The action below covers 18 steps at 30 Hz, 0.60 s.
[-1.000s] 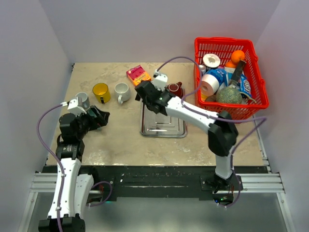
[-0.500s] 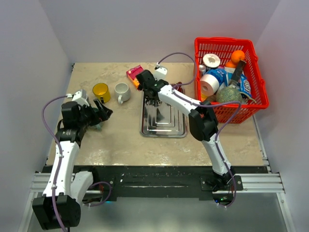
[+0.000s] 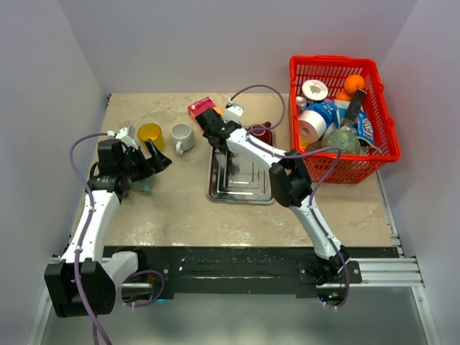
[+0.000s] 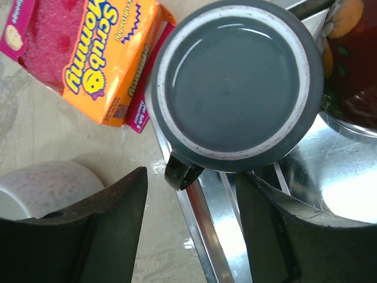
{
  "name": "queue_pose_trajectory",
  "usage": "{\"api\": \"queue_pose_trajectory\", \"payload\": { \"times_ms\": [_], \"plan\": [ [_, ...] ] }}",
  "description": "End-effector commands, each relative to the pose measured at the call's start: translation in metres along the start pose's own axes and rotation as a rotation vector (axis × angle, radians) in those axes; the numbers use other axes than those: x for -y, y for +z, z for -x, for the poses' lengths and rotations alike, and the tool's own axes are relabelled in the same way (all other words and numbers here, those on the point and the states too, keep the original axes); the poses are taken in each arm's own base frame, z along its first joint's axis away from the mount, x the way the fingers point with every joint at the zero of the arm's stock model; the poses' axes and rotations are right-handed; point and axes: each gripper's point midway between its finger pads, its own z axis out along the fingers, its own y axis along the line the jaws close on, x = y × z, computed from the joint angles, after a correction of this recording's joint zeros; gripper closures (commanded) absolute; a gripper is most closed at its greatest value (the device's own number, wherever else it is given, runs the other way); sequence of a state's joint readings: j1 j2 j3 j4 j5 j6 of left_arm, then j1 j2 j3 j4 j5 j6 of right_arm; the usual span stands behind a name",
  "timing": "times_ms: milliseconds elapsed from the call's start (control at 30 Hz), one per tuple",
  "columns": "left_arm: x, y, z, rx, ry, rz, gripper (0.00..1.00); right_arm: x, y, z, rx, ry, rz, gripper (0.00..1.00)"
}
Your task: Turn the mug right side up
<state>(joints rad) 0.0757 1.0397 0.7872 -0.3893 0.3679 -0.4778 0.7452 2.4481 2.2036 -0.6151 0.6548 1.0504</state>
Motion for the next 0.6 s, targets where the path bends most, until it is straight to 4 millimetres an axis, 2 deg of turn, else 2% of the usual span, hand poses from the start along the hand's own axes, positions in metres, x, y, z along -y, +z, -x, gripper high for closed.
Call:
{"api": "queue_pose_trajectory", "payload": {
  "times_ms": [0,200,567],
  "plan": [
    [0.016,-0.009,0.019,0.058,0.033,-0.04,0.01,0.015,-0.004,0.027,0.096,0.095,-0.092,0.37],
    [0.017,-0.01,0.027,0.107,0.041,-0.043,0.01,0.043,-0.006,0.023,0.081,0.159,-0.176,0.39],
    [0.014,-0.004,0.031,0.114,0.046,-0.03,0.01,0.052,-0.026,0.038,0.075,0.159,-0.186,0.4]
  ]
}}
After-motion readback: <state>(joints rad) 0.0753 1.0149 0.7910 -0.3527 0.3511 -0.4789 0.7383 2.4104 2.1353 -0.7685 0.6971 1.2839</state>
